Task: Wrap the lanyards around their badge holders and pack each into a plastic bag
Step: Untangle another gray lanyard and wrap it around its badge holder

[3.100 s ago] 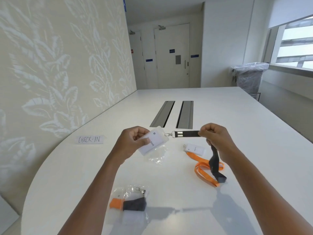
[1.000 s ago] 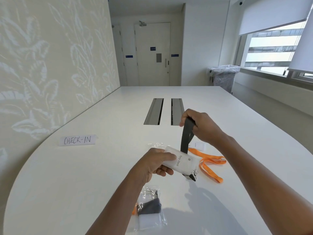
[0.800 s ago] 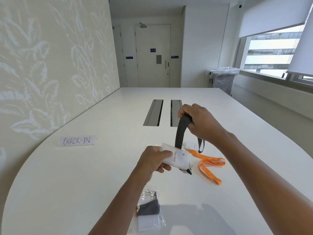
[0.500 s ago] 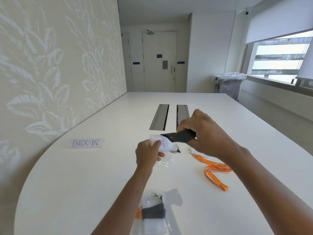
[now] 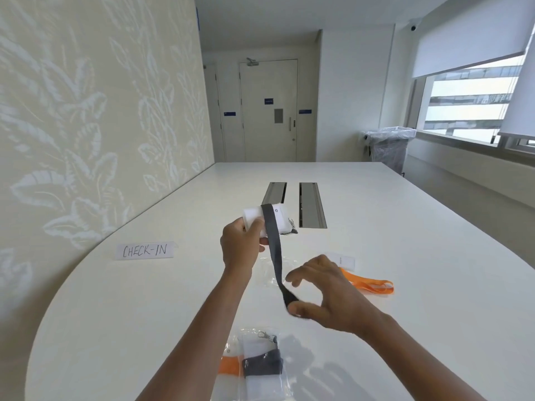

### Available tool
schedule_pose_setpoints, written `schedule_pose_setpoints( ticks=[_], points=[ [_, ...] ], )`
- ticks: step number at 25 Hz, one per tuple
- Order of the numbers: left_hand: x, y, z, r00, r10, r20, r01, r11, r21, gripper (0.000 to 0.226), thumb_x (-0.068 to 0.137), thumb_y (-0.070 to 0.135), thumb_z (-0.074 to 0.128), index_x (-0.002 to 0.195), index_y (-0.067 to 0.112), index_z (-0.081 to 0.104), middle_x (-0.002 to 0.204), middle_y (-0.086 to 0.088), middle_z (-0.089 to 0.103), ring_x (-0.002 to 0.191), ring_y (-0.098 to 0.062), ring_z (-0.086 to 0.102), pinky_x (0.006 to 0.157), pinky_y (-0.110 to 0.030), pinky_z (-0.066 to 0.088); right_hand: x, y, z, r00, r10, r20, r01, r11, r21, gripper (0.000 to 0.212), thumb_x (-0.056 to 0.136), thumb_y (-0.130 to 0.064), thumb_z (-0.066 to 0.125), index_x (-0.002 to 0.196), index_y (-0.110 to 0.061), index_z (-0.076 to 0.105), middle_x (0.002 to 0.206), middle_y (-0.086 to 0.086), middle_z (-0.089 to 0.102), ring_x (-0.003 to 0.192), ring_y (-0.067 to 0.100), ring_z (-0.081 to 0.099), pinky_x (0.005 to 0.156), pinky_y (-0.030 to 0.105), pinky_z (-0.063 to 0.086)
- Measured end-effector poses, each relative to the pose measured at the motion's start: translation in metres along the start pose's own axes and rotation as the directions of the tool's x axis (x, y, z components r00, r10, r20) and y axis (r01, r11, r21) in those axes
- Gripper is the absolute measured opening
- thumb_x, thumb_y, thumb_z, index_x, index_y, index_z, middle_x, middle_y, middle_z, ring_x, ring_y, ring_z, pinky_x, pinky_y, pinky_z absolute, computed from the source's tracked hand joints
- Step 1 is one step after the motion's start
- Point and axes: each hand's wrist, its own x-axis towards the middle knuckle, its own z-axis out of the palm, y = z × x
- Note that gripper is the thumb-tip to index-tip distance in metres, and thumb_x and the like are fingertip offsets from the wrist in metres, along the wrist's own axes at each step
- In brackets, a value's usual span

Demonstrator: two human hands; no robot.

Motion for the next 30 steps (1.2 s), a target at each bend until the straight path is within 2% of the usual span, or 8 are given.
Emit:
schedule_pose_setpoints(
  ticks=[3,5,7,10,14,18,24,30],
  points=[
    [-0.004,0.002,-0.001,0.998,0.045,0.037,-0.048,0.995,0.091,0.038,0.082,0.04,0.061,0.077,0.002,0.062,0.063,-0.011,0.063,0.051,-0.011,0.063,0.059,-0.032,0.041,0.01,0.0,0.01,0.954,0.23,-0.192,-0.17,0.943,0.285,0.035,0.09,-0.055,0.063,0.114,-0.029,0.064,0.103,-0.019,0.067,0.104,0.006,0.057,0.084,0.024,0.047],
    [-0.006,0.004,0.0,0.994,0.085,0.069,-0.094,0.986,0.135,0.047,0.079,0.047,0.057,0.079,0.0,0.062,0.071,-0.02,0.063,0.058,-0.02,0.059,0.061,-0.031,0.038,0.024,-0.001,0.017,0.889,0.429,-0.161,-0.317,0.83,0.459,0.036,0.09,-0.048,0.067,0.12,-0.028,0.06,0.111,-0.018,0.067,0.107,0.003,0.06,0.086,0.028,0.052],
    [-0.007,0.006,0.003,0.987,0.127,0.094,-0.139,0.981,0.136,0.05,0.079,0.047,0.056,0.082,-0.002,0.063,0.077,-0.025,0.064,0.066,-0.035,0.057,0.063,-0.033,0.039,0.038,-0.003,0.026,0.865,0.499,-0.062,-0.387,0.74,0.55,0.049,0.088,-0.047,0.071,0.129,-0.026,0.054,0.12,-0.016,0.065,0.115,0.003,0.059,0.093,0.029,0.052],
    [-0.007,0.008,0.005,0.986,0.12,0.114,-0.129,0.989,0.077,0.042,0.083,0.044,0.061,0.081,0.002,0.066,0.072,-0.02,0.064,0.062,-0.024,0.055,0.062,-0.032,0.041,0.055,-0.006,0.039,0.852,0.524,-0.021,-0.405,0.683,0.608,0.042,0.087,-0.046,0.073,0.12,-0.026,0.056,0.114,-0.014,0.067,0.113,0.005,0.06,0.094,0.032,0.05],
    [-0.002,0.006,0.002,0.991,0.069,0.116,-0.07,0.998,0.007,0.02,0.093,0.031,0.068,0.08,0.015,0.072,0.06,0.01,0.065,0.054,-0.004,0.059,0.053,-0.022,0.044,0.062,-0.005,0.042,0.831,0.546,-0.103,-0.339,0.646,0.684,0.014,0.096,-0.035,0.064,0.098,-0.021,0.063,0.085,-0.006,0.075,0.079,0.016,0.065,0.075,0.033,0.05],
    [0.0,0.006,-0.002,0.992,0.025,0.122,-0.013,0.995,-0.102,0.018,0.094,0.024,0.067,0.084,0.01,0.072,0.063,0.002,0.068,0.054,-0.009,0.06,0.051,-0.023,0.047,0.056,-0.008,0.046,0.874,0.476,-0.098,-0.2,0.536,0.82,0.019,0.106,-0.019,0.047,0.093,-0.009,0.057,0.059,0.002,0.059,0.052,0.018,0.05,0.056,0.029,0.043],
    [-0.007,0.008,0.002,0.987,-0.063,0.15,0.087,0.983,-0.16,0.019,0.096,0.024,0.065,0.089,0.008,0.072,0.058,-0.002,0.069,0.051,-0.015,0.062,0.052,-0.026,0.053,0.038,-0.002,0.057,0.928,0.316,0.195,-0.315,0.39,0.865,0.027,0.107,-0.028,0.043,0.101,-0.006,0.057,0.064,-0.002,0.037,0.056,0.013,0.034,0.057,0.025,0.04],
    [-0.019,0.03,-0.007,0.961,-0.11,0.253,0.183,0.939,-0.29,0.012,0.095,0.019,0.066,0.095,0.008,0.072,0.064,-0.005,0.071,0.053,-0.017,0.064,0.047,-0.023,0.048,0.019,0.023,0.068,0.848,0.394,0.354,-0.521,0.497,0.694,0.019,0.107,-0.025,0.043,0.092,-0.014,0.042,0.063,-0.003,0.052,0.054,0.018,0.049,0.055,0.025,0.044]
  ],
)
